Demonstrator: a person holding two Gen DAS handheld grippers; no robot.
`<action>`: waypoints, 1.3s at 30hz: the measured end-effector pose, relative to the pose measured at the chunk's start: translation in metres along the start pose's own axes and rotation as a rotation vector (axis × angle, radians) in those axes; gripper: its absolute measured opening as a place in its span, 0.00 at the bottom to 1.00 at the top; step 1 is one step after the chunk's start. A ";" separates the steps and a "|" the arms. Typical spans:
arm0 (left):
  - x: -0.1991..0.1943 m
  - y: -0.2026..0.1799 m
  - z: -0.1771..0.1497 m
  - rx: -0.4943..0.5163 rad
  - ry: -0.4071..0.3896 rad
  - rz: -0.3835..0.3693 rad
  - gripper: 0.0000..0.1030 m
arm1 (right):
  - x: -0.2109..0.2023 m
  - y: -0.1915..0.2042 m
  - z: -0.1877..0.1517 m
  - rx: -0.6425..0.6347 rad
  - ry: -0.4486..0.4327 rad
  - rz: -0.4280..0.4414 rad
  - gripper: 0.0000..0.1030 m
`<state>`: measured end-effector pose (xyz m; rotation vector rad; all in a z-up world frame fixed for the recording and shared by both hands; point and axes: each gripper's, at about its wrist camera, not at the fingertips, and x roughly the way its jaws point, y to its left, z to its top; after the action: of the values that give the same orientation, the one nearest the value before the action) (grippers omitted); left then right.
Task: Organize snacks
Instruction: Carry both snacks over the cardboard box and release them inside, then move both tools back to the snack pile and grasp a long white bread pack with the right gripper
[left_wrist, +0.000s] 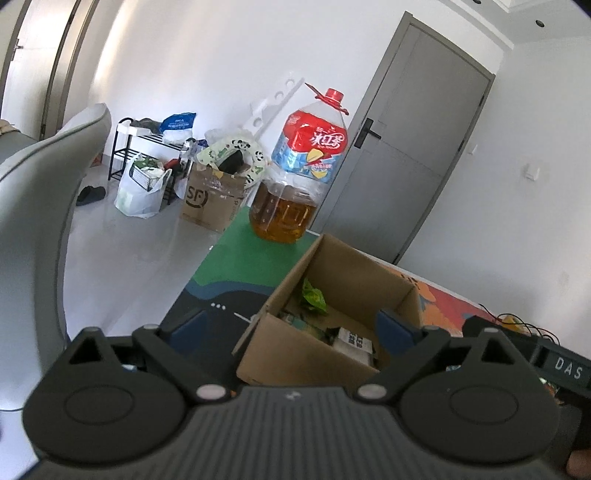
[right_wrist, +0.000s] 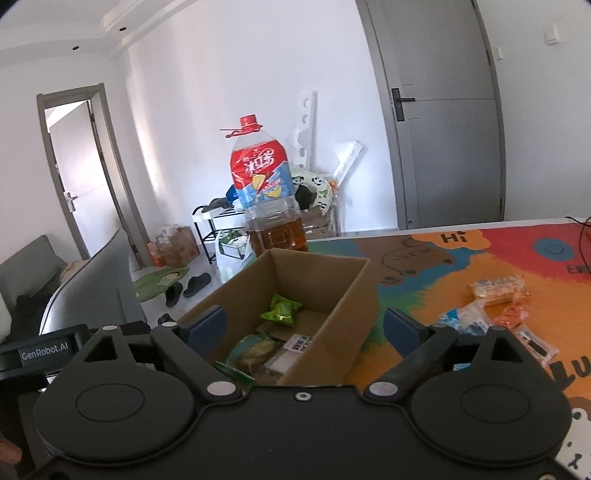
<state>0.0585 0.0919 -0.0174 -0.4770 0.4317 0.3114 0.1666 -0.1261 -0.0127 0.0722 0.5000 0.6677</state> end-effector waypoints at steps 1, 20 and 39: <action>0.000 -0.002 0.000 0.007 0.002 0.003 0.94 | -0.002 -0.003 -0.001 0.005 0.003 -0.002 0.92; -0.004 -0.056 -0.020 0.067 0.057 -0.018 0.94 | -0.028 -0.076 -0.028 0.117 0.015 -0.105 1.00; 0.002 -0.135 -0.061 0.184 0.074 -0.194 0.83 | -0.054 -0.147 -0.049 0.197 -0.005 -0.151 0.95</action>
<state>0.0924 -0.0526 -0.0174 -0.3475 0.4779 0.0660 0.1918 -0.2796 -0.0657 0.2194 0.5598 0.4696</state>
